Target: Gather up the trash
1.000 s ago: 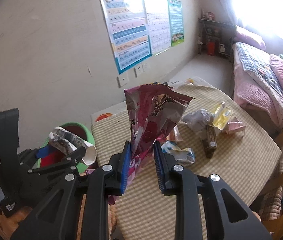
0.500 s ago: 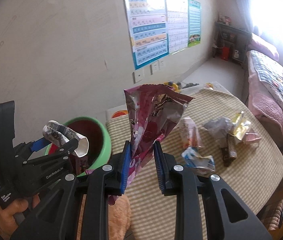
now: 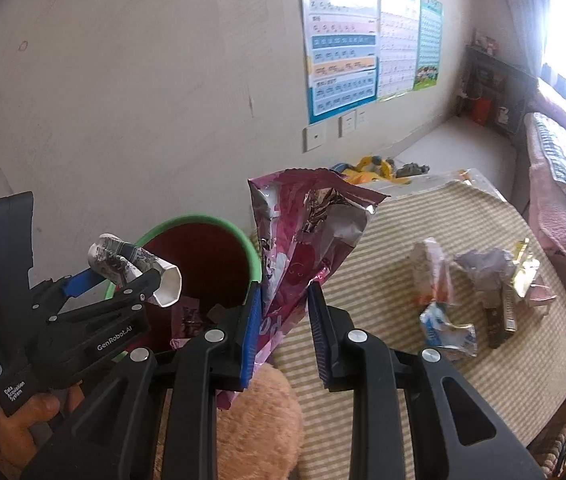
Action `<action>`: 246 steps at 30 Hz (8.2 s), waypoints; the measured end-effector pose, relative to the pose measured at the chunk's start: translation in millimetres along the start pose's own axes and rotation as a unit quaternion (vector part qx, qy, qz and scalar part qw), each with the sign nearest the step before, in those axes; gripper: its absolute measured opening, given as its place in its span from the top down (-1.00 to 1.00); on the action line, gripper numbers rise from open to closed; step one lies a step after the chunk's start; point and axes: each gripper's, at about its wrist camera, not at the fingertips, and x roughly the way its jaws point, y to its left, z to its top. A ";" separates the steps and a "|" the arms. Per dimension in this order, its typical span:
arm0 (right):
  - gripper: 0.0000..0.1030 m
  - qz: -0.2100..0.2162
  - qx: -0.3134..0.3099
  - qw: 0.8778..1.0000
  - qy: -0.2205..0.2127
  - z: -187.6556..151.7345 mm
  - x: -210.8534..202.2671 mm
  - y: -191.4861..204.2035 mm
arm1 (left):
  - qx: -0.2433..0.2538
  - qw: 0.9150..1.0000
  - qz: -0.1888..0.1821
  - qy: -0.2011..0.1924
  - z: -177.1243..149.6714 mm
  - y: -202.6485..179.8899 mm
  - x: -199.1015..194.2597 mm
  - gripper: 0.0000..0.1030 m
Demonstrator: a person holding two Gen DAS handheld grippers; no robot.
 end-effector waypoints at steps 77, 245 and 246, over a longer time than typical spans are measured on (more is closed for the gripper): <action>0.78 -0.059 0.183 0.977 0.095 -63.9 77.0 -188.1 | 0.044 0.998 0.002 0.050 -15.5 -53.8 7.9 -0.77; 0.47 -0.070 0.104 0.992 -0.022 -71.1 -59.8 -113.7 | 0.129 0.987 -0.091 0.020 -24.0 -152.4 -13.9 0.27; 0.47 -0.069 0.102 0.992 -0.022 -70.7 -59.1 -112.0 | 0.128 0.987 -0.091 0.020 -23.4 -151.0 -13.4 0.27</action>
